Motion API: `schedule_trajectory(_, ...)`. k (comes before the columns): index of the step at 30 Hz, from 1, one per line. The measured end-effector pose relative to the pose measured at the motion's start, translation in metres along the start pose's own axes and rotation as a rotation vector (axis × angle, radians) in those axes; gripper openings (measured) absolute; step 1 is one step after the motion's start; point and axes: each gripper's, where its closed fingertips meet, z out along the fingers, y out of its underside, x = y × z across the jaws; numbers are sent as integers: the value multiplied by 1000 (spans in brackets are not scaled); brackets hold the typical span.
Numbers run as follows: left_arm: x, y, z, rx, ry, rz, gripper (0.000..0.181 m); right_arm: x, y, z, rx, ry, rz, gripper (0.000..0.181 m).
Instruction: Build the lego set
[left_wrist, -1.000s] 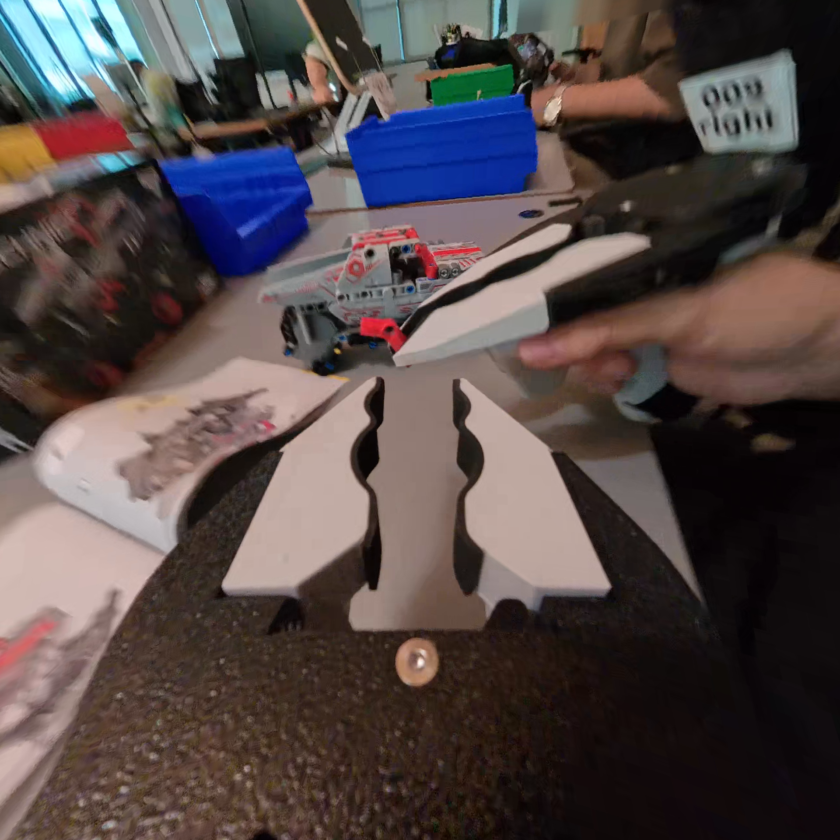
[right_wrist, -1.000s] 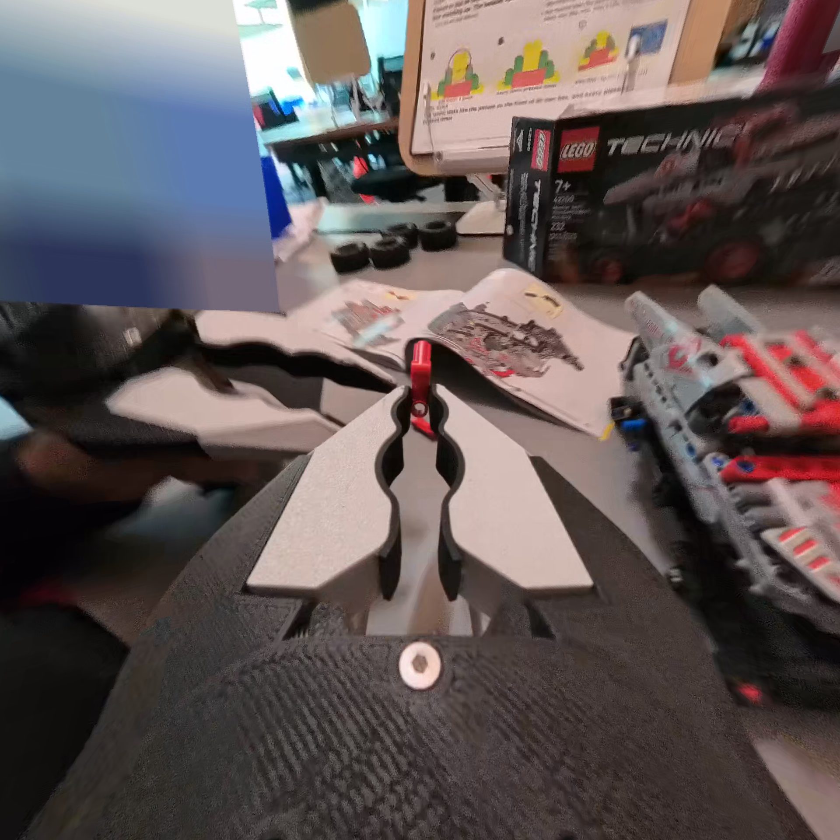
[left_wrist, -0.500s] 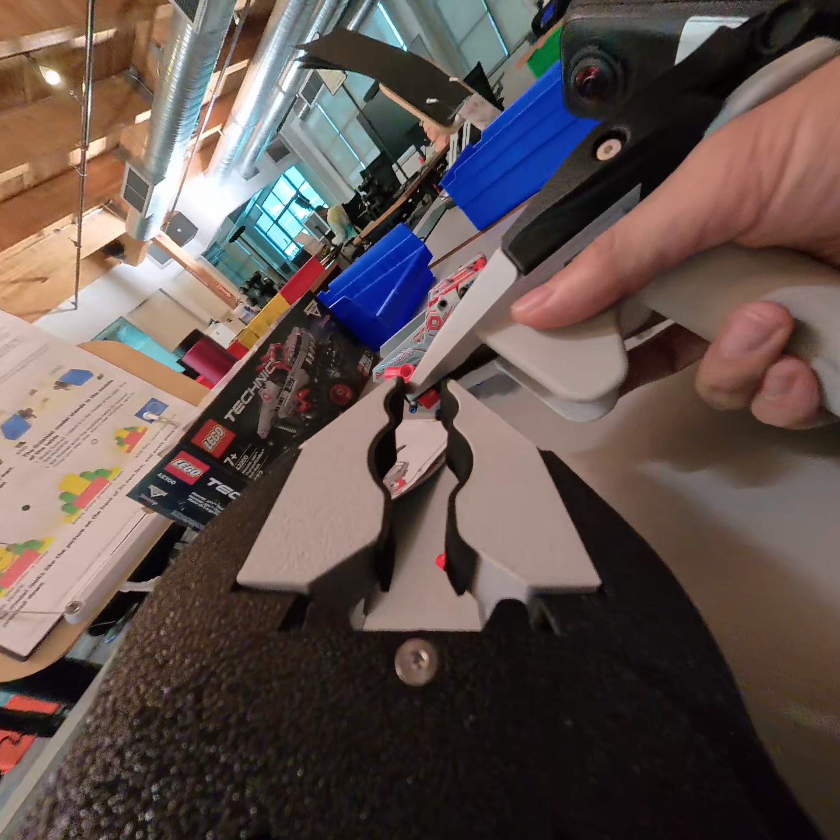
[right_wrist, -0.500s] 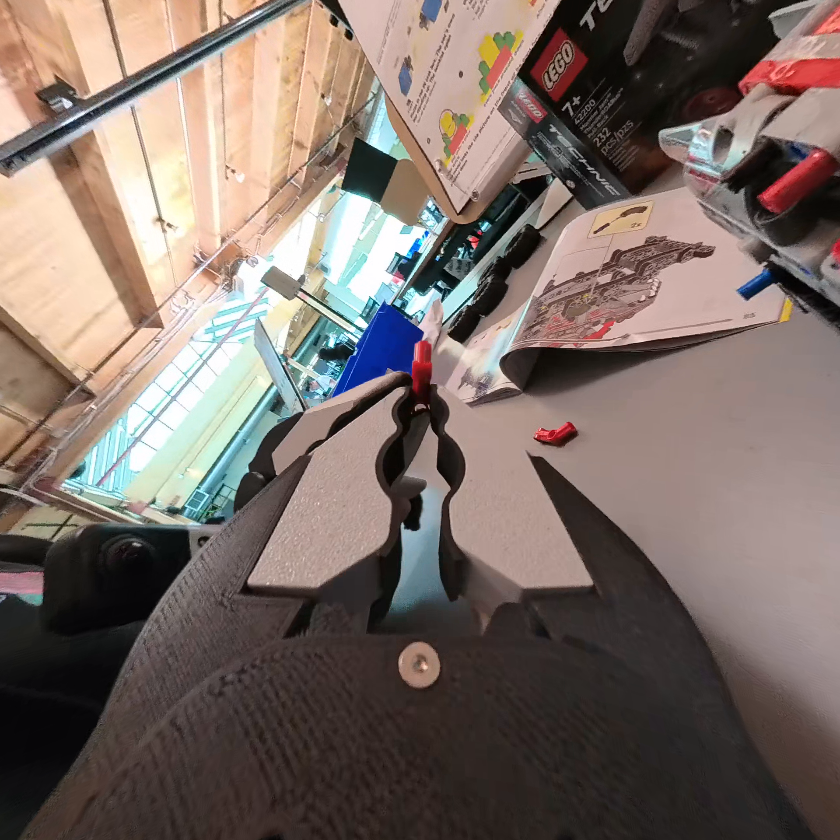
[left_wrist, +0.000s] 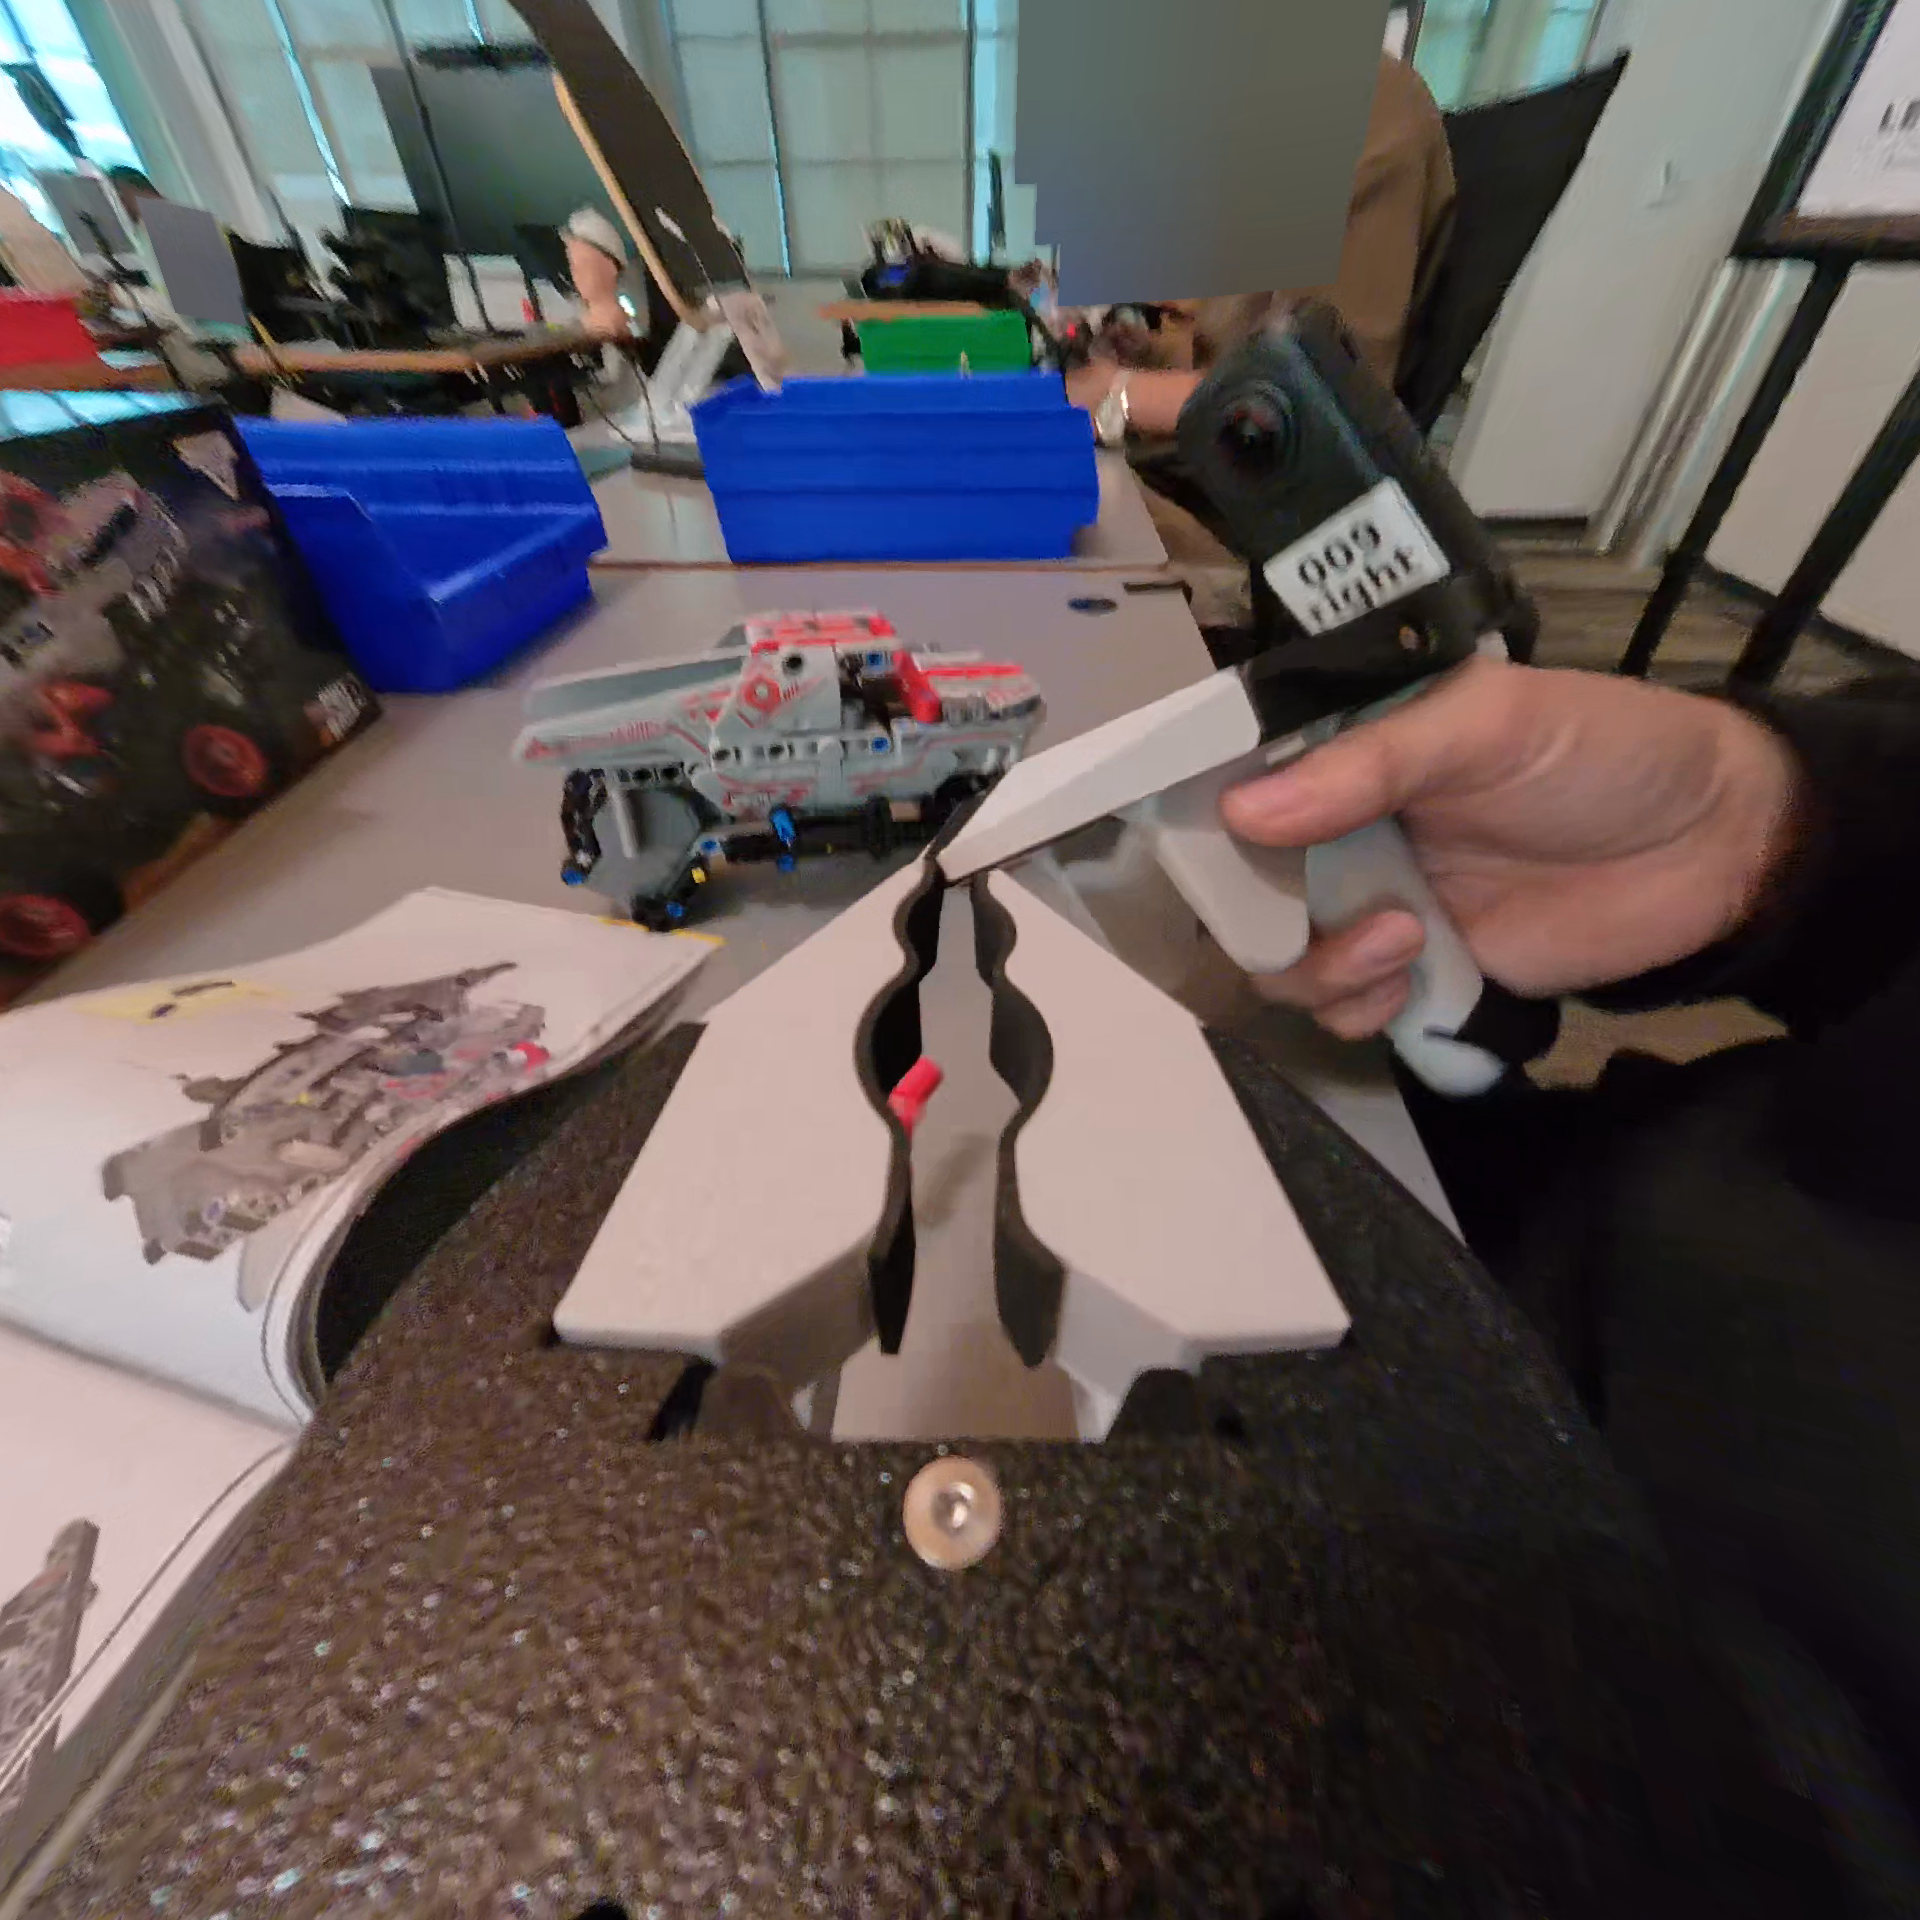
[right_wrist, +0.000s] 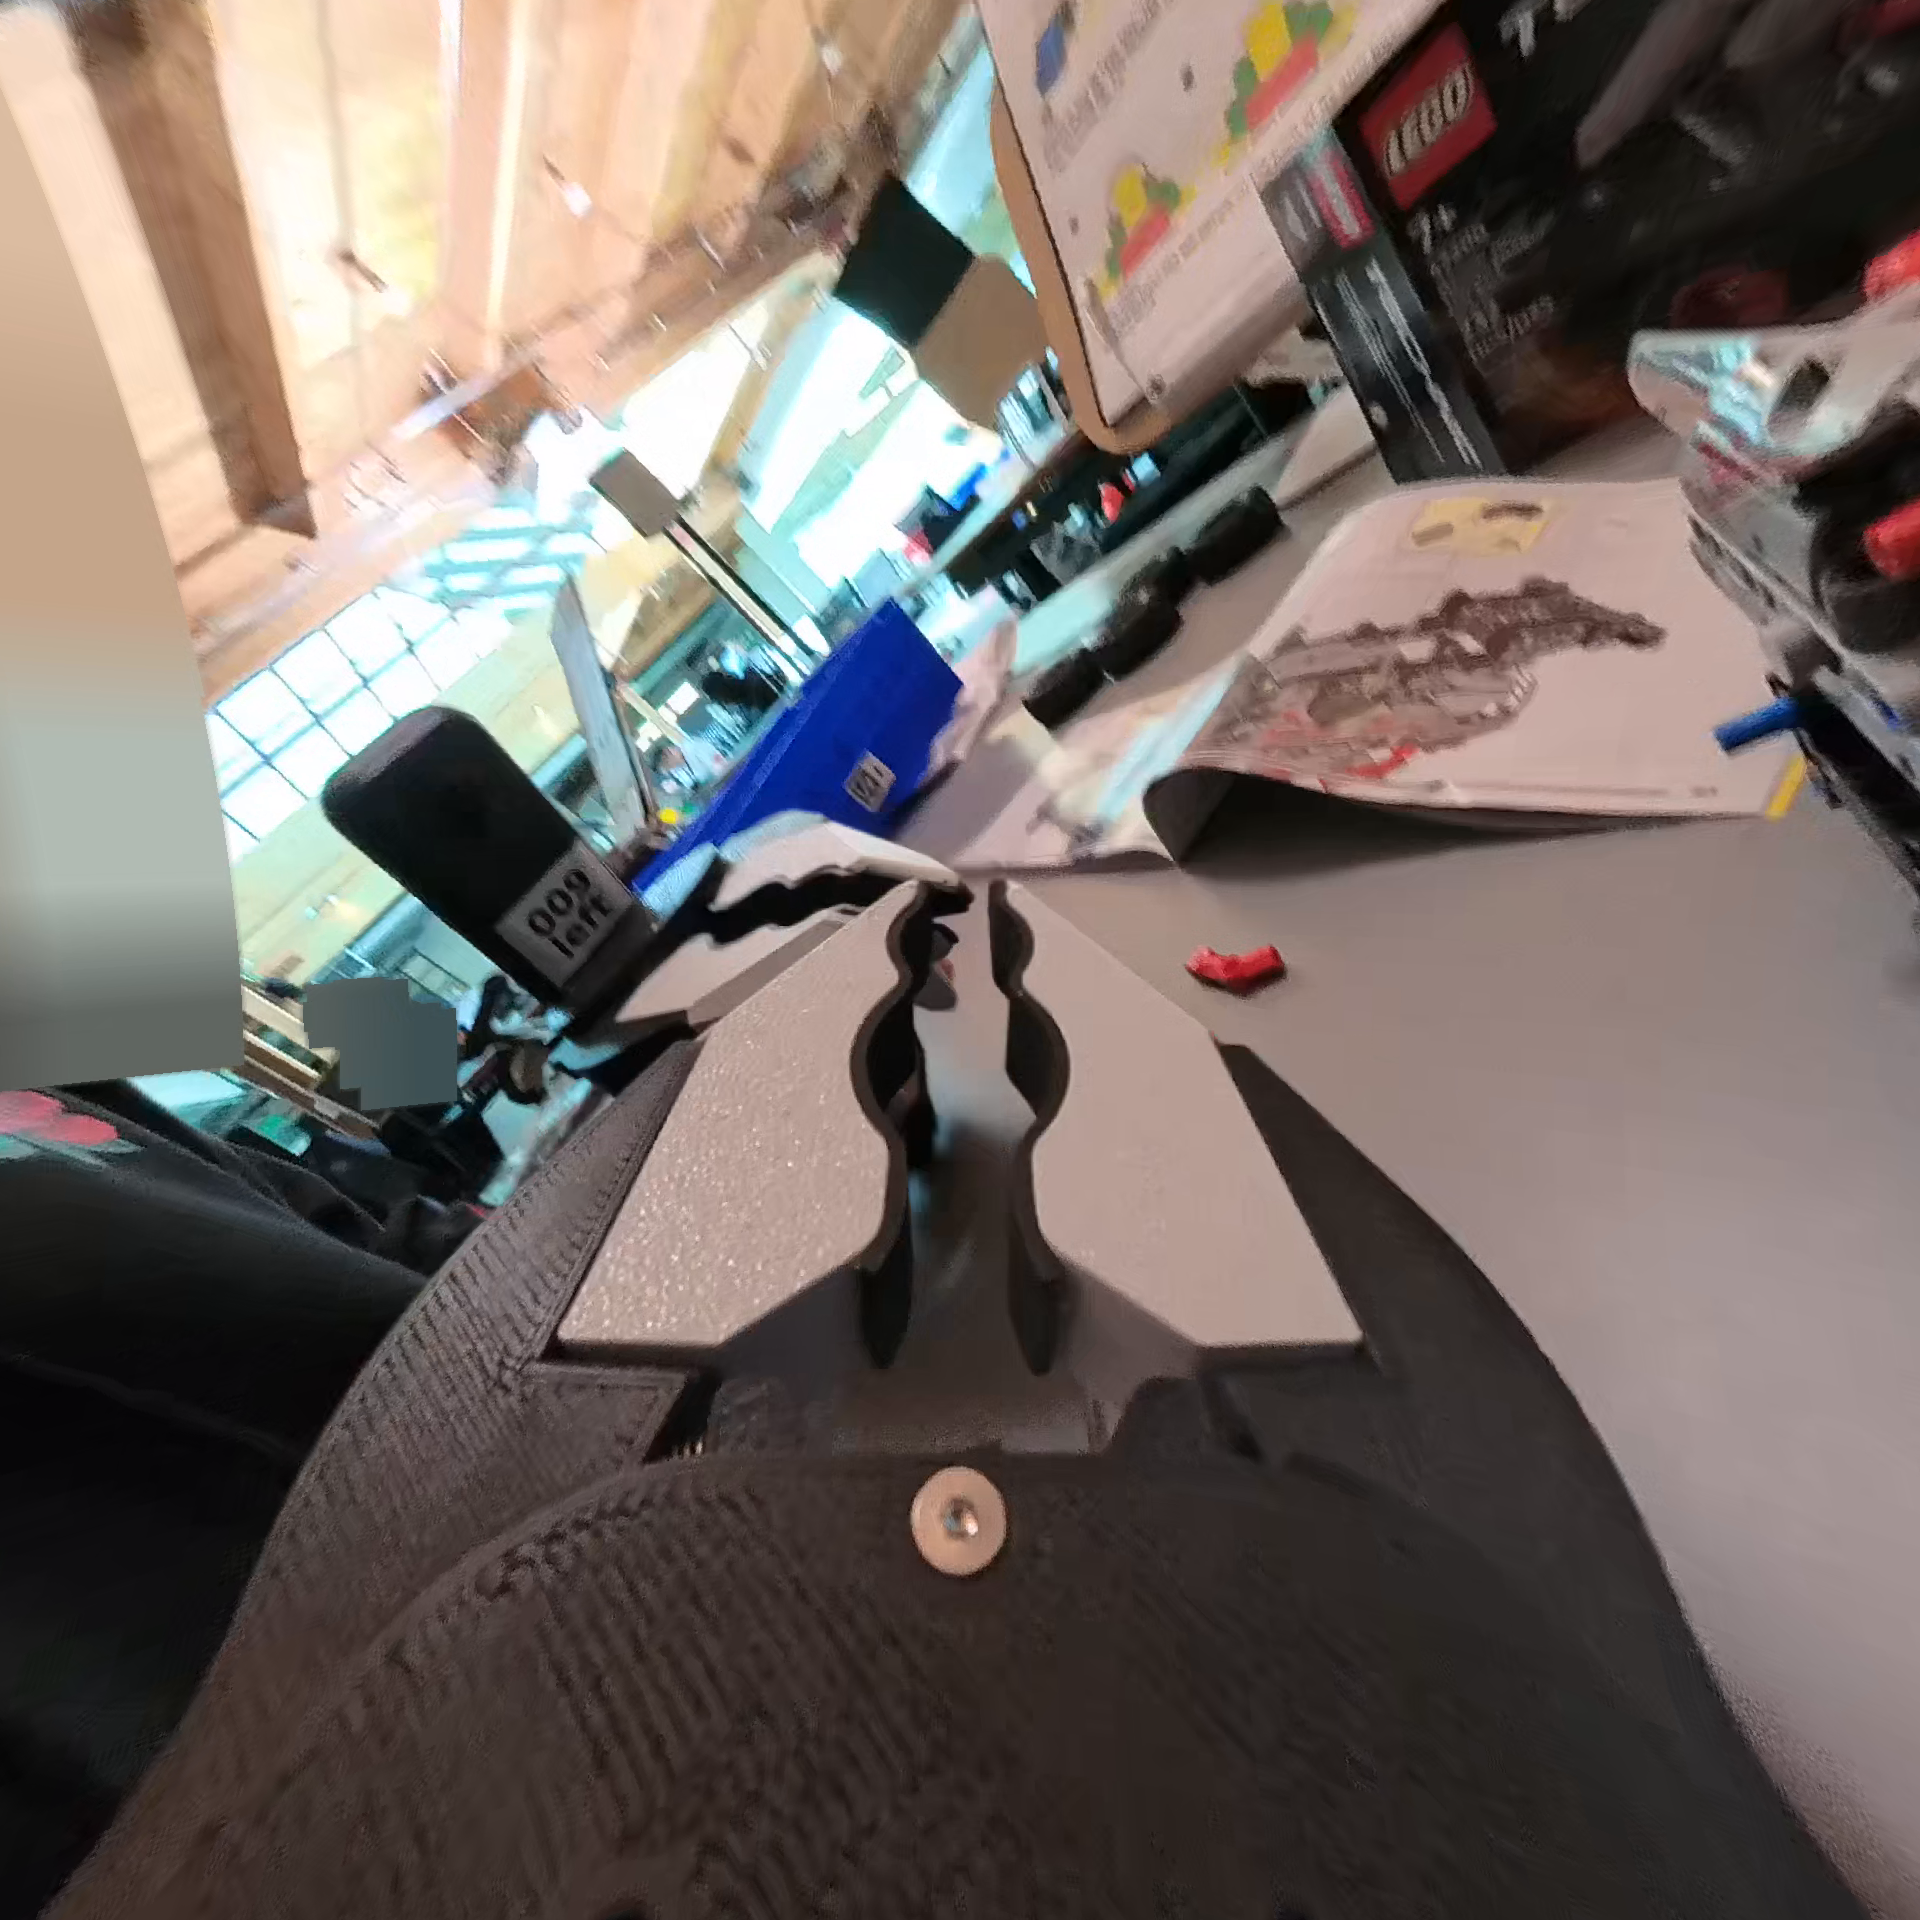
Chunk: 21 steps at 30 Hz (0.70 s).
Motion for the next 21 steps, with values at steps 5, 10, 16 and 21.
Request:
schedule_trajectory(5,-18,20,-26,-110,-29,30,11,16,7,-17,-95,124,-151,12)
schedule_trajectory(10,-7,53,-47,-309,21,31,25,19,29,-25,-260,148,-351,13)
schedule_trajectory(16,24,82,-46,-481,180,198,30,19,70,-21,-541,108,-683,15)
schedule_trajectory(21,30,94,-35,-564,256,245,14,29,77,-23,-669,112,-925,21)
